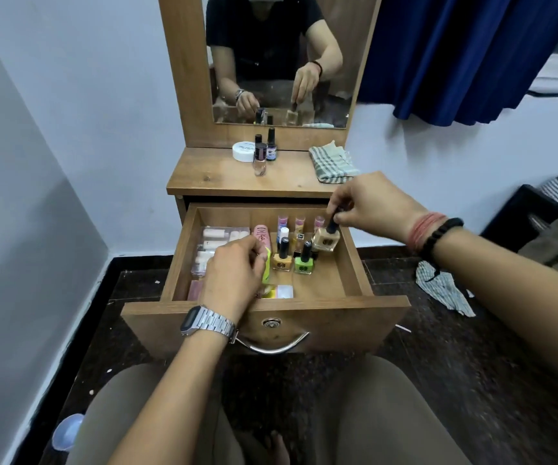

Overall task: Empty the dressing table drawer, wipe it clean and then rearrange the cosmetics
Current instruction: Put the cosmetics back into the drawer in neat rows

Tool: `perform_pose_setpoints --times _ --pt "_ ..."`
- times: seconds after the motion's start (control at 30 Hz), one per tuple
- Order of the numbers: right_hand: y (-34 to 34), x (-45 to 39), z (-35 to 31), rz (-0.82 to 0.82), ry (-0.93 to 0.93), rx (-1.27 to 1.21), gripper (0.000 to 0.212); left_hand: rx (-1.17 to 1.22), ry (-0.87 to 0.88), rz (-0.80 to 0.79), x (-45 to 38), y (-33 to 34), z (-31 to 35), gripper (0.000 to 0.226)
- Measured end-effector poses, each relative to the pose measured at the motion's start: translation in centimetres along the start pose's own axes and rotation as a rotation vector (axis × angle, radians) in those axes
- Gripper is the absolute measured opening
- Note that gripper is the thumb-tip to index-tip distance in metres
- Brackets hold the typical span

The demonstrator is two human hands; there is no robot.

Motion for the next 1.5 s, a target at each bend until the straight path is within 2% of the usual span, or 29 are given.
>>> perform_pose_setpoints --times 0.4,0.9,1.03,1.13,1.3,1.4,1.5 --pt "6.4 0.4 3.5 -0.083 0.049 0.165 0.018 -0.016 0.027 0.043 -0.1 -0.1 0.0 0.005" --pt "7.8 0.5 3.8 -0.134 0.029 0.218 0.019 -0.009 0.018 0.017 0.1 -0.1 0.3 0.006" --pt "4.9 -0.6 2.4 -0.007 -0.034 0.186 0.012 -0.011 0.013 0.005 0.1 0.0 0.2 0.006" --pt "2.7 -3.8 1.2 0.103 -0.061 0.099 0.024 -0.022 0.025 0.003 0.1 0.0 0.4 0.006" --pt "1.6 -11.7 -1.1 0.195 -0.089 0.047 0.04 -0.014 0.018 0.014 0.0 0.0 0.1 0.006" --pt "2.4 -16.1 -2.0 0.202 -0.086 0.078 0.047 -0.006 0.014 0.012 -0.1 0.1 0.0 0.006" --pt "4.2 -19.0 -2.5 0.138 -0.113 0.14 0.056 -0.009 0.013 -0.004 -0.1 0.2 -0.1 0.005"
Point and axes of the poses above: each hand's wrist, its own x-axis away from the middle knuckle, its own y-axis out of the palm, z = x × y, the point moved 7 cm from there along -x, towards the middle knuckle, and after that the axes turned 10 degrees about z, right-handed, at the moved point
